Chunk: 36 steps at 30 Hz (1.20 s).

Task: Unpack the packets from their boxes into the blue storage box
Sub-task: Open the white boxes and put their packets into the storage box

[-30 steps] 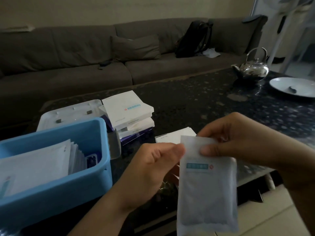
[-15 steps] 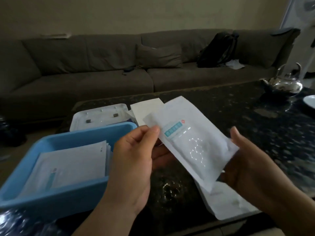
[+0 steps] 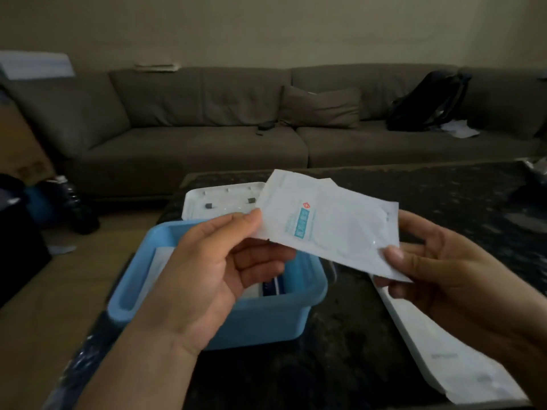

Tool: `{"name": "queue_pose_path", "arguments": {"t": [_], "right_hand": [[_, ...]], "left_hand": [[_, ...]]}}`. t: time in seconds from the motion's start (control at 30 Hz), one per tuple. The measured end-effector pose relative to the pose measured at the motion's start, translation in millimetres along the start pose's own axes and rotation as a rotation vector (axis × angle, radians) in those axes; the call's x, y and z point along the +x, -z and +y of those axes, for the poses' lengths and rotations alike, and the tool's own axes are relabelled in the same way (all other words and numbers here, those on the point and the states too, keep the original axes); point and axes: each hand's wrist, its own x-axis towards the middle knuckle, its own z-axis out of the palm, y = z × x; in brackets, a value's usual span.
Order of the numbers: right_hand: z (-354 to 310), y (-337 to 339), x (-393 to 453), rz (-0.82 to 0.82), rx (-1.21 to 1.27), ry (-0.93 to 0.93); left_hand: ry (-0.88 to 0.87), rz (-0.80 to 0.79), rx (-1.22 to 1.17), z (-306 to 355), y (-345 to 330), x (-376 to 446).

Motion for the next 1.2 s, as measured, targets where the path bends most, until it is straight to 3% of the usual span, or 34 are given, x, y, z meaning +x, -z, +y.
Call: {"name": "queue_pose_path", "arguments": {"t": [0.17, 0.37, 0.57, 0.8, 1.07, 1.2], "right_hand": [[-9, -40, 33, 0.037, -0.109, 0.067], [-20, -73, 56, -0.047, -0.147, -0.011], [-9, -87, 74, -0.132, -0.317, -0.083], [12, -94, 91, -0.205, -0.499, -0.165], [17, -102, 94, -0.253, -0.759, -0.263], [20, -111, 92, -0.226, -1.206, -0.163]], "left_hand": [[-0.032, 0.046, -0.116, 20, 36, 5], [-0.108, 0.083, 0.045, 39, 84, 12], [-0.082, 0.231, 0.872, 51, 122, 10], [0.086, 0.262, 1.217, 51, 136, 8], [-0.012, 0.338, 1.249, 47, 127, 13], [-0.038, 0.351, 1.266, 46, 125, 15]]}}
